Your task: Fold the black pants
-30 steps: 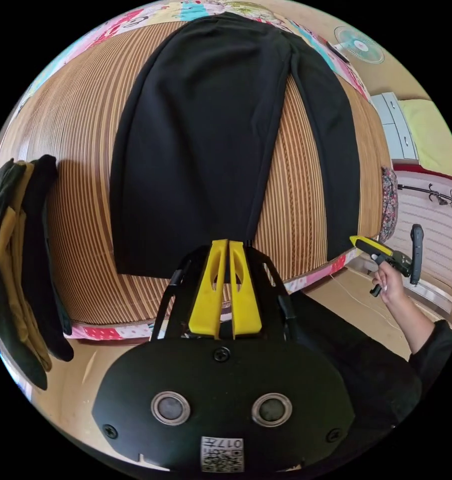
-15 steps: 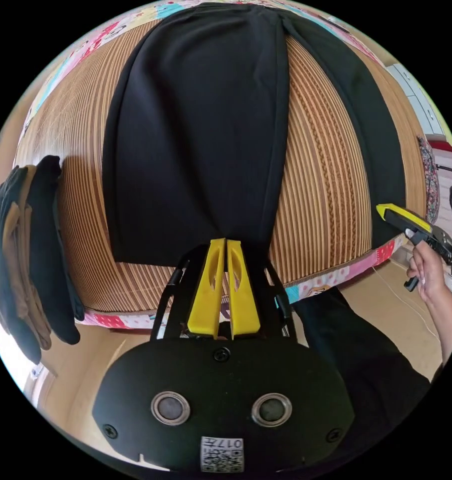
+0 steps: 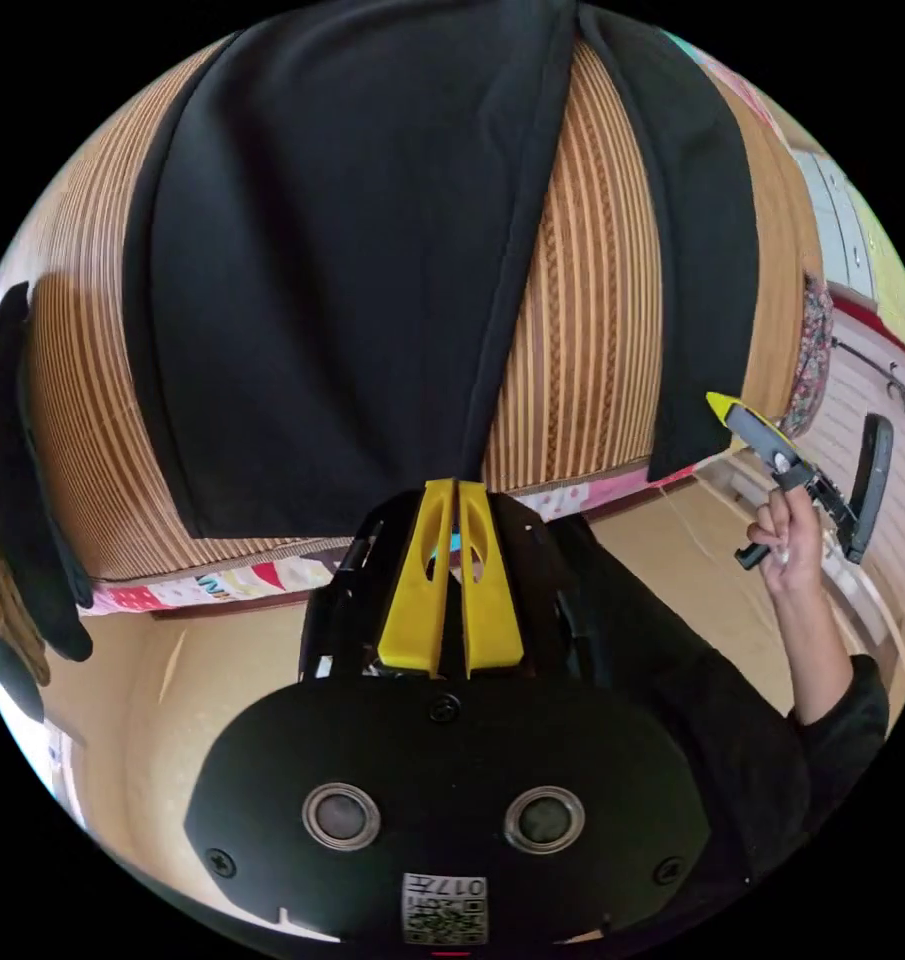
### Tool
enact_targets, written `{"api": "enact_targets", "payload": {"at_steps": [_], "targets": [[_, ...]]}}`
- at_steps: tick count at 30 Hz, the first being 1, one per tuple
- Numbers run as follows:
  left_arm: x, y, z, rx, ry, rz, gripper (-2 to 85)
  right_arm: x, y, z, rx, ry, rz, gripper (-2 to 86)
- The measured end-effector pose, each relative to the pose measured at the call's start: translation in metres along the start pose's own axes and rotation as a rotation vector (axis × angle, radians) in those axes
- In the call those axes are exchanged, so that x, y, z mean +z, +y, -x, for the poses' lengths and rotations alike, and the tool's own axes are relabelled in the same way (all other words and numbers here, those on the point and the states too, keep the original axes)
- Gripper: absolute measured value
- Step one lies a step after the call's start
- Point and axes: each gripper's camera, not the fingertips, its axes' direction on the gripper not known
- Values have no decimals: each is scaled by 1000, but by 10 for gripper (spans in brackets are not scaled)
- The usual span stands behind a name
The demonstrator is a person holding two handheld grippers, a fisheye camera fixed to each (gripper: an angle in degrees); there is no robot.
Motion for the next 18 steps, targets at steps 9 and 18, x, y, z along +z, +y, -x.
{"api": "enact_targets", "payload": {"at_steps": [9,18], "targets": [[-70,-104,-15,67,-75,-153,81,-13,-100,-16,-2,105,-55,136],[48,-49,-19,-46,-237,-232,40,83,-64,-23,24,214,2,143]]}}
